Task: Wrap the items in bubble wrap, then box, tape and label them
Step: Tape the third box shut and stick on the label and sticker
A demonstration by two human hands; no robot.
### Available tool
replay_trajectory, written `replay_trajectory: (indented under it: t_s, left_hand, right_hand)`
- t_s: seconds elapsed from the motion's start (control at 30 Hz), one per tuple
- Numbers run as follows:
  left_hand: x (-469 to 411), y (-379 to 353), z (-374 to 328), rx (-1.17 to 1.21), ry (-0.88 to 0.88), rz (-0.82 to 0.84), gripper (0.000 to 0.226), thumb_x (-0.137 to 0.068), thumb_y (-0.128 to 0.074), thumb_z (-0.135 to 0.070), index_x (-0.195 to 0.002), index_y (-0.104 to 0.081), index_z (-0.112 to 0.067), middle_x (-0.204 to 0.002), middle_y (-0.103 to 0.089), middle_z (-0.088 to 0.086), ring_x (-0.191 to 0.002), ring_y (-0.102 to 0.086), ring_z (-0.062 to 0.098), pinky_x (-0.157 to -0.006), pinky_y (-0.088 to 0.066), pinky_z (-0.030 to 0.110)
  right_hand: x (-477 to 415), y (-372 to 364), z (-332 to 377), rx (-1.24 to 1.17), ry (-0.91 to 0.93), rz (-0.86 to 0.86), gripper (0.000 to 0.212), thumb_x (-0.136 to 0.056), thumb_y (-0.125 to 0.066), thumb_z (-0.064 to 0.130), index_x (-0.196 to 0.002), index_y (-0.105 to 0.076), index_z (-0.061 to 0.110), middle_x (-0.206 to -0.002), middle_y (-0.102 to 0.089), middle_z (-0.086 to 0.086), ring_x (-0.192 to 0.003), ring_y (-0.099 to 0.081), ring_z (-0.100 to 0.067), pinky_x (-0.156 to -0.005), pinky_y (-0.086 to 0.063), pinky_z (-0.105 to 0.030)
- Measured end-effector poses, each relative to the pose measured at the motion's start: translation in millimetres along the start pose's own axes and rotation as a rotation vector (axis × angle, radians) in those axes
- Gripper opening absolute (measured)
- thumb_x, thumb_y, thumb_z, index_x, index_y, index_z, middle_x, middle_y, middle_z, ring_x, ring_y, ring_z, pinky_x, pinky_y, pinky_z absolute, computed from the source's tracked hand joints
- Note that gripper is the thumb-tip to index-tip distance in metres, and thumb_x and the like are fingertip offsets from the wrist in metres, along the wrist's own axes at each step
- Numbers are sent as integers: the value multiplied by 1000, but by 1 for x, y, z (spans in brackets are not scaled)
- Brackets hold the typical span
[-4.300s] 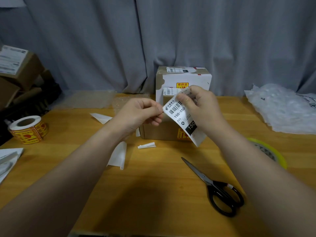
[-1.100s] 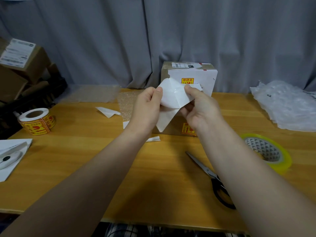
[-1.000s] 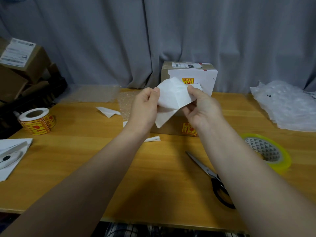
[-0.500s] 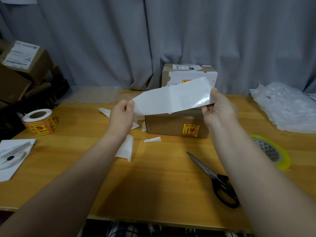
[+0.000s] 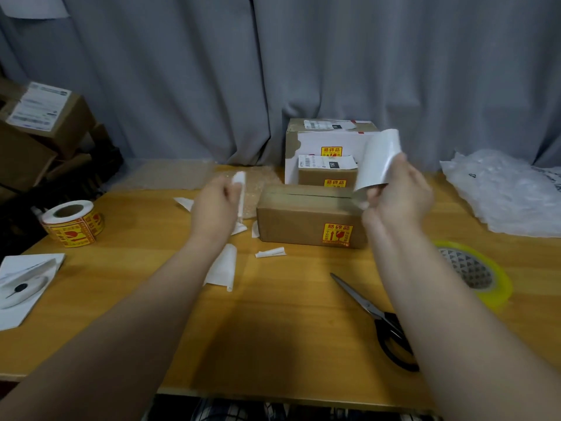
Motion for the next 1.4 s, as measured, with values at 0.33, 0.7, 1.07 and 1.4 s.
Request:
replay_trajectory:
  t_s: [0.33, 0.7, 1.07, 1.4]
  left_hand:
    - [9, -31, -2, -618, -202, 399, 20, -94, -52, -39, -93, -66, -24, -94, -65, -2, -95, -58, 20, -80, -33, 33]
    - [51, -30, -86, 816, 424, 668, 52, -87, -49, -60, -96, -64, -11, -78, -69, 3, -69, -65, 15, -70, -55, 30]
    - [19, -40, -69, 690, 280, 400, 14, -96, -52, -16, -100, -63, -9, -85, -70, 5, -74, -65, 18, -71, -53, 33]
    - [-15, -55, -79, 358, 78, 593, 22, -86, -68, -18, -105, -60, -14, -103, -70, 2, -87, -69, 11, -77, -57, 28]
  right_hand:
    - [30, -24, -6, 223, 235, 285, 17, -94, -60, 21, -77, -65, 22, -85, -64, 6, -86, -62, -13, -84, -54, -42]
    - [83, -46, -1, 757, 1089, 589, 13, -92, -58, 16, -90, -69, 9, -82, -70, -1, -77, -64, -18, -70, -49, -31]
    - [68, -47, -21, 1162, 1001, 701, 51, -85, -44, 45, -121, -65, 15, -119, -58, -8, -111, -50, -25, -94, -40, -37]
    - [-22, -58, -7, 1131, 527, 546, 14, -92, -59, 11, -100, -70, 16, -97, -63, 3, -82, -51, -6, -58, -36, -1]
Point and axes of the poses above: each hand's wrist, its own x-axis away from the middle knuckle, its own y-axis out of the back of the hand, z = x × y, the point moved 8 cm from there along -x, towards the middle knuckle
